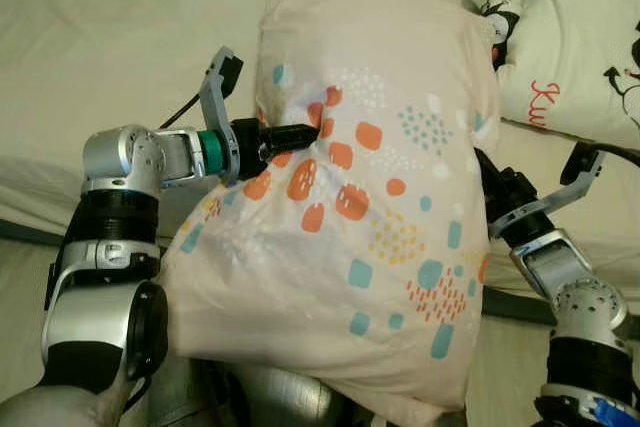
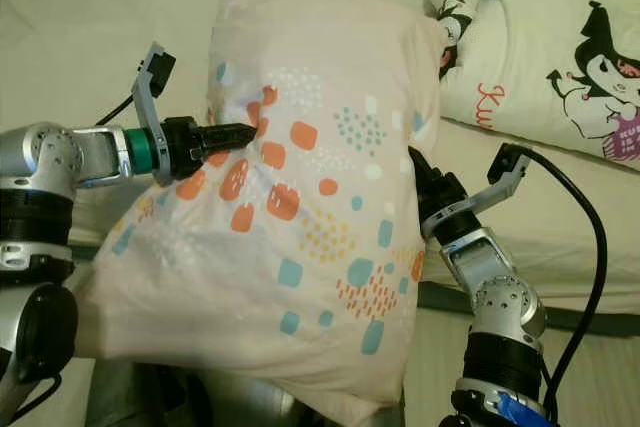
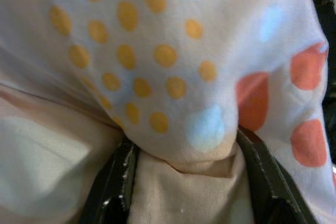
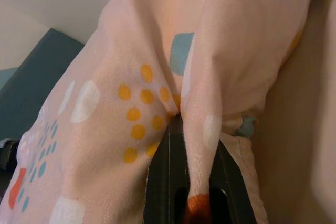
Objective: Clean up the room
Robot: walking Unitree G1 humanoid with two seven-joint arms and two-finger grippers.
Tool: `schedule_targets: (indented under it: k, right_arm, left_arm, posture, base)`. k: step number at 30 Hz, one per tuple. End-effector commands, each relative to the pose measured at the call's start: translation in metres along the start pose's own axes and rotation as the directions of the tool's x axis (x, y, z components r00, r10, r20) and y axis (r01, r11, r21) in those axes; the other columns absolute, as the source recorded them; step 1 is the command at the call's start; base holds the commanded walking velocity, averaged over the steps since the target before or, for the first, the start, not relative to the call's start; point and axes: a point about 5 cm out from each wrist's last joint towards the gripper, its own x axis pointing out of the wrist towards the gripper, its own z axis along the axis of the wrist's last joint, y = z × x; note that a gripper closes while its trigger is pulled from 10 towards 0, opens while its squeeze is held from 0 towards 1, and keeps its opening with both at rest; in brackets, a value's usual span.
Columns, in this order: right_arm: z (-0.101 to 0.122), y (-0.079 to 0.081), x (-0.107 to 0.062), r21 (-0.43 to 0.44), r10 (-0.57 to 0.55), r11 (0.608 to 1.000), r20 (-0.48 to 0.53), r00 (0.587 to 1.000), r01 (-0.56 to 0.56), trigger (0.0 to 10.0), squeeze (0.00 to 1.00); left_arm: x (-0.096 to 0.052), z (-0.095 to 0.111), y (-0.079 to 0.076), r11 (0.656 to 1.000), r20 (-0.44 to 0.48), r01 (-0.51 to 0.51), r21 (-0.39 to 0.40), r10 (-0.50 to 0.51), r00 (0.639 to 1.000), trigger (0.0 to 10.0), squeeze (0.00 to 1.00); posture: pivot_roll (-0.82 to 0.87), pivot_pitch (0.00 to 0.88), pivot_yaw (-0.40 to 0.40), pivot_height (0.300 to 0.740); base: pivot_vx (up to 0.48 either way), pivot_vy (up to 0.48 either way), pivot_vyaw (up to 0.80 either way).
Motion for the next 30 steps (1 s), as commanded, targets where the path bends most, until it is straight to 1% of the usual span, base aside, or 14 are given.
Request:
schedule_targets:
  k: [1,3,8,15,16,17,18,19,20,21,22,24,29,30]
  right_arm:
    - [-0.007,0.0,0.0,0.018,0.014,1.0,-0.028,0.999,-0.014,0.0,0.0]
    - [-0.007,0.0,0.0,0.018,0.014,1.0,-0.028,1.0,-0.013,0.0,0.0]
    - [-0.009,0.001,0.001,0.021,0.017,1.0,-0.027,0.999,-0.016,0.0,0.0]
    - [-0.009,0.002,0.002,0.017,0.022,1.0,-0.027,0.999,-0.021,0.0,0.0]
    - [-0.009,0.004,0.003,0.006,0.031,1.0,-0.027,0.999,-0.031,0.0,0.0]
    - [-0.008,0.012,0.007,-0.05,0.046,0.998,-0.025,0.999,-0.047,0.0,0.0]
    - [-0.008,0.012,0.007,-0.05,0.046,0.998,-0.025,0.999,-0.047,0.0,0.0]
    - [-0.005,0.021,0.013,-0.135,0.048,0.99,-0.017,0.999,-0.05,10.0,0.0]
    - [-0.004,0.028,0.017,-0.193,0.051,0.98,-0.008,0.999,-0.051,10.0,0.0]
    - [-0.004,0.028,0.017,-0.193,0.051,0.98,-0.008,0.999,-0.051,10.0,0.0]
    - [-0.002,0.036,0.022,-0.242,0.057,0.969,0.006,0.998,-0.054,10.0,0.0]
    - [0.001,0.048,0.031,-0.329,0.057,0.943,0.023,0.998,-0.046,10.0,0.0]
    - [0.004,0.06,0.038,-0.353,0.084,0.934,0.047,0.995,-0.062,10.0,0.0]
    - [0.004,0.066,0.041,-0.369,0.105,0.926,0.051,0.993,-0.079,10.0,0.0]
  left_arm:
    - [0.012,-0.015,-0.013,0.997,-0.075,0.078,0.002,-0.078,0.994,0.0,0.0]
    - [0.012,-0.019,-0.011,0.998,-0.088,0.042,0.038,-0.038,0.995,0.0,0.0]
    - [0.012,-0.018,-0.006,0.999,-0.062,-0.02,0.042,0.022,0.998,0.0,0.0]
    - [0.01,-0.015,-0.005,0.997,-0.031,-0.045,0.061,0.047,0.998,0.0,0.0]
    - [0.01,-0.015,-0.005,0.996,-0.015,-0.058,0.068,0.059,0.998,0.0,0.0]
    - [0.007,-0.008,-0.008,0.991,0.064,-0.072,0.115,0.065,0.996,0.0,0.0]
    - [0.007,-0.008,-0.008,0.991,0.064,-0.072,0.115,0.065,0.996,0.0,0.0]
    - [0.004,0.003,-0.009,0.975,0.166,-0.13,0.182,0.099,0.981,0.0,0.0]
    - [0.001,0.01,-0.011,0.959,0.239,-0.173,0.222,0.118,0.964,0.0,0.0]
    - [0.001,0.01,-0.011,0.959,0.239,-0.173,0.222,0.118,0.964,0.0,0.0]
    - [-0.003,0.018,-0.013,0.946,0.317,-0.218,0.241,0.135,0.939,10.0,0.0]
    - [-0.011,0.028,-0.02,0.944,0.394,-0.232,0.233,0.126,0.91,10.0,0.0]
    - [-0.019,0.034,-0.027,0.945,0.441,-0.23,0.234,0.108,0.891,10.0,0.0]
    - [-0.027,0.035,-0.033,0.952,0.45,-0.193,0.238,0.067,0.89,10.0,0.0]
  posture:
    - [-0.01,0.178,0.009,0.4]
    - [-0.01,0.177,0.01,0.4]
    - [-0.01,0.177,0.01,0.4]
    - [-0.01,0.178,0.01,0.4]
    - [-0.01,0.178,0.01,0.4]
    - [-0.01,0.177,0.016,0.4]
    - [-0.01,0.177,0.016,0.4]
    - [-0.01,0.177,0.016,0.4]
    - [-0.01,0.177,0.016,0.4]
    - [-0.01,0.177,0.016,0.4]
    - [-0.02,0.176,0.014,0.4]
    - [-0.02,0.175,0.012,0.4]
    - [-0.02,0.171,0.004,0.4]
    - [-0.02,0.17,0.001,0.4]
  base:
    - [0.0,0.0,0.0]
    - [0.0,0.0,0.0]
    - [0.0,0.0,0.0]
    - [0.0,0.0,0.0]
    - [0.0,0.0,0.0]
    - [0.0,0.0,0.0]
    - [0.0,0.0,0.0]
    - [0.0,0.0,0.0]
    - [0.0,0.0,0.0]
    - [0.0,0.0,0.0]
    - [0.0,0.0,0.0]
    - [0.0,0.0,0.0]
    - [0.0,0.0,0.0]
    - [0.0,0.0,0.0]
